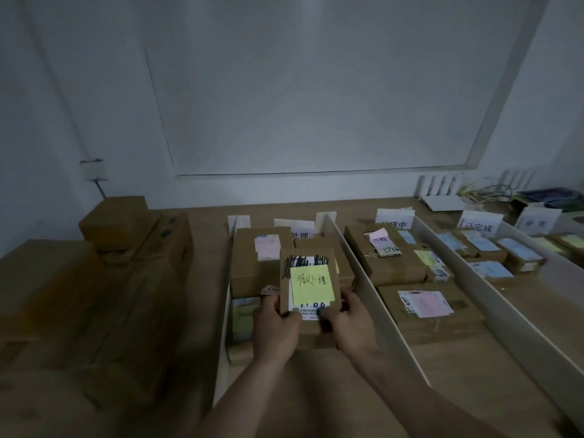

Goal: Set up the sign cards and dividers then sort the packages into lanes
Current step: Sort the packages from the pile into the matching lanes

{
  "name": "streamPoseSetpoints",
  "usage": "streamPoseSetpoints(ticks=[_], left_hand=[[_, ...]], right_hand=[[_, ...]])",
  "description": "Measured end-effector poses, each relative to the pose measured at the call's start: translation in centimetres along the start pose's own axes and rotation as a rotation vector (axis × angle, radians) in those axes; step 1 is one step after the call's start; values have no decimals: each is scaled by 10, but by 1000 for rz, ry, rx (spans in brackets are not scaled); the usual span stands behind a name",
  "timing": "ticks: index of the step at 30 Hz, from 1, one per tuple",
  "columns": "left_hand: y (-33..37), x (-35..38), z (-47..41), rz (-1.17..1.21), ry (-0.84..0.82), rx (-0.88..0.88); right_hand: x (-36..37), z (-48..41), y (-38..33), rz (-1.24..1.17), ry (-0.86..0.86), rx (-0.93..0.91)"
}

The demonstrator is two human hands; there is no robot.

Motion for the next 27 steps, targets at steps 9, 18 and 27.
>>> streamPoseSetpoints(ticks=[9, 18, 27], left_hand=[[-43, 30, -45, -140, -169, -88], [-84, 54, -65, -274, -293, -113], [-101, 70, -75, -672, -217, 8]], right_hand=[[22, -44, 53, 140, -2, 195], [40, -71, 109, 193, -59, 283], [47, -94, 139, 164, -152, 298]])
Point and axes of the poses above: each hand's wrist, its own z-axis away from the middle knuckle, its own x-axis out of the palm, y = z × x, the point moved 3 cm from there along -z, towards the middle knuckle, and after that the axes turned 14 degrees about -z, right-handed, at the moved point
